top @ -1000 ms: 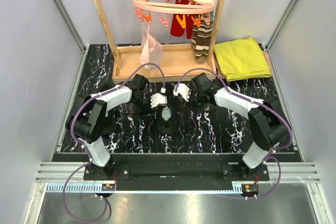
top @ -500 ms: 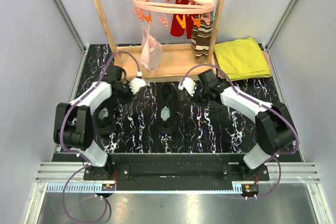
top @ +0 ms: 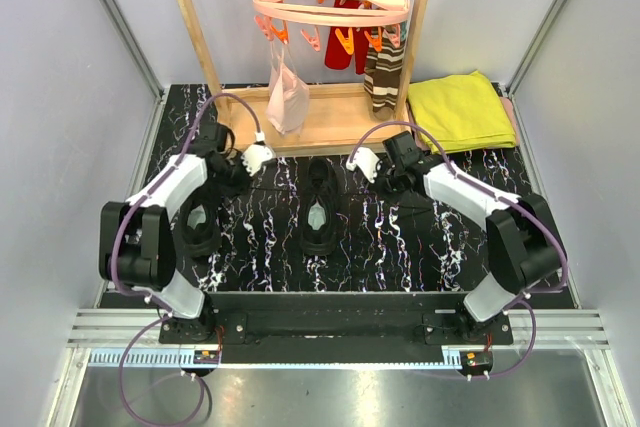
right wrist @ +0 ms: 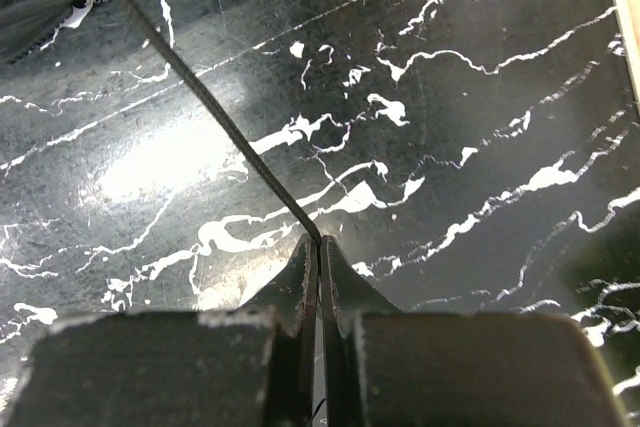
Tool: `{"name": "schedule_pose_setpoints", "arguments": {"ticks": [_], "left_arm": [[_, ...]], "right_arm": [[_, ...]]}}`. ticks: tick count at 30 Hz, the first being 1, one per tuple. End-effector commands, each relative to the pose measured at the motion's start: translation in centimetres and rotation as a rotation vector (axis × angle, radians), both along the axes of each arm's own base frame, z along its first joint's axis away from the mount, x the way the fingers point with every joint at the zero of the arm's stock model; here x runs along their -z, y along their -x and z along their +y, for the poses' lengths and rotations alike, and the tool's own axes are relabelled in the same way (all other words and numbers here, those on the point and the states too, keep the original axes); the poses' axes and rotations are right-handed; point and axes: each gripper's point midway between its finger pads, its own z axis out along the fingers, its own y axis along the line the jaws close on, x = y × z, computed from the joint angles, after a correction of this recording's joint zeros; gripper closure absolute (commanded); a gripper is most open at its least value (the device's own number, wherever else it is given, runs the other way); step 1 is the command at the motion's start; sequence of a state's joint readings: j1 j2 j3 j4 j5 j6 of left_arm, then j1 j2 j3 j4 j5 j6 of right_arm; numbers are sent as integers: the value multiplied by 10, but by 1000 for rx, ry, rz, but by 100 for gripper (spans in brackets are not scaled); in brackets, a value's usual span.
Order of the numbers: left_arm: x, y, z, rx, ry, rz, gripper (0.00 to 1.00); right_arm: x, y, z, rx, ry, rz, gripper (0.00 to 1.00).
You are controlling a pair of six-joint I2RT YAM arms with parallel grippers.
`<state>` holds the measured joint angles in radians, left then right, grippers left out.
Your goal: Tie the shoes
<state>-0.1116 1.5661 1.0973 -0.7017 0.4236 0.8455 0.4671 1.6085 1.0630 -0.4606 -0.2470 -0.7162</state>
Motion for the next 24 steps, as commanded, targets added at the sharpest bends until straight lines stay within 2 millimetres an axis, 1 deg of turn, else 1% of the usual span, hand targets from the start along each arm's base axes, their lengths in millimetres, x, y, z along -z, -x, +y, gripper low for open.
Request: {"name": "schedule_pose_setpoints", "arguments": {"ticks": [1,2,3,4,6,7,9,10,11,13,14,16,18,22,24], "left_arm": [[19,-6,-22,24,-25,10,100],[28,-6,-29,38,-31,22,100],[33,-4,-30,30,-38,38,100],[37,-4,-32,28,-42,49,100],[45,-3,-39,30,-31,69,99],[48,-2,-40,31,-29,73,89],[46,-1,-45,44,-5,74,79],[44,1,-47,55,7,72,71],[35,2,-54,77,48,56,59],[27,9,-62,140,92,31,50],[16,11,-70,180,140,1,44],[8,10,-75,210,164,-45,41],[4,11,-83,241,184,-55,39],[8,12,-93,292,189,-53,39],[7,14,-102,331,194,-60,40]], "right_arm": [[2,-11,10,2,-31,33,100],[1,-14,14,-3,-38,35,100],[8,-13,15,-6,-34,54,100],[7,-15,19,-9,-46,61,100],[14,-12,22,-9,-46,96,100],[13,-13,25,-7,-56,104,100],[13,-12,27,-5,-59,119,100],[11,-12,29,-6,-68,123,100],[10,-11,28,-8,-69,127,100],[7,-9,30,-15,-80,129,100],[5,-9,30,-17,-86,124,100],[4,-8,30,-17,-88,126,100],[2,-9,30,-15,-89,121,100],[1,-8,29,-13,-88,121,100],[1,-8,29,-11,-87,121,100]]}}
